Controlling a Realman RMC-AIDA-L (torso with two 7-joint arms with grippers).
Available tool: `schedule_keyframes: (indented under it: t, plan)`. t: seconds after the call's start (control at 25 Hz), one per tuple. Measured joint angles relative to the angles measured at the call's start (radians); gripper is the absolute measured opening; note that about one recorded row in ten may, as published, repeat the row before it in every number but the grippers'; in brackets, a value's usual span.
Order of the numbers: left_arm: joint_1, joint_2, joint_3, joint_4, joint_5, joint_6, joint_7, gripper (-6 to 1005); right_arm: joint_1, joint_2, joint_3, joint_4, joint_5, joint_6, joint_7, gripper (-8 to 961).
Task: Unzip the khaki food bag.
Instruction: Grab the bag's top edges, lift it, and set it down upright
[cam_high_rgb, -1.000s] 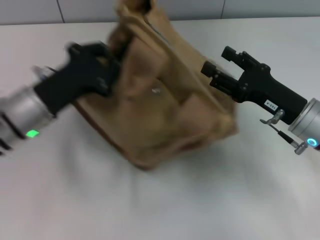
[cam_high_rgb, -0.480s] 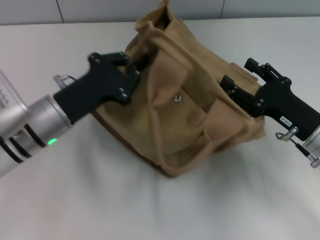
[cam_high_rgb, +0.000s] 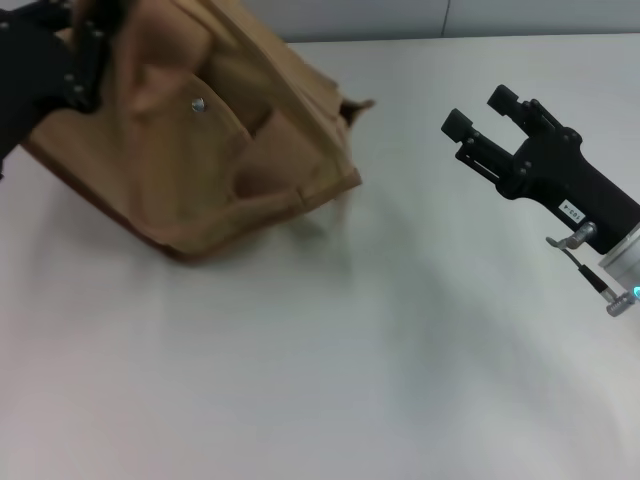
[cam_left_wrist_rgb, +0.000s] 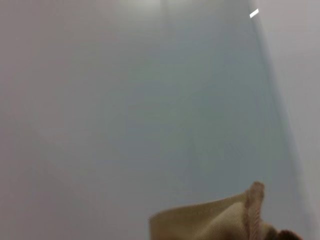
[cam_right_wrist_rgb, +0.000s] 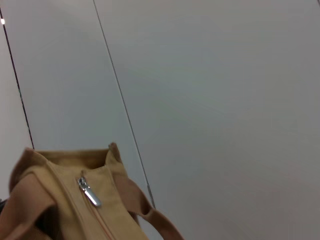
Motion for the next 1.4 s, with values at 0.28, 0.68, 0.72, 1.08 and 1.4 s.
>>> schedule_keyframes:
  t: [0.28,0.68,0.72,1.08,1.4]
  plan:
    - [-0.051,-0.013,0.248,-0.116,-0.003,-0.031,0.090,69,0.006,0.000,0.000,0.003,-0.001,0.005,0.000,825]
    - [-0.128,-0.018,0.324,-0.244,-0.008,-0.164,0.196,70,-0.001,0.000,-0.010,0.004,-0.011,0.072,-0.033,824]
    - [-0.128,-0.018,0.324,-0.244,-0.008,-0.164,0.196,70,-0.001,0.000,-0.010,0.004,-0.011,0.072,-0.033,824]
    - [-0.132,-0.018,0.311,-0.248,-0.016,-0.156,0.189,70,-0.002,0.005,0.207,0.260,0.013,0.021,-0.784,824]
    - [-0.132,-0.018,0.312,-0.264,-0.019,-0.150,0.190,70,0.040,0.005,0.220,0.302,0.012,0.052,-0.976,824]
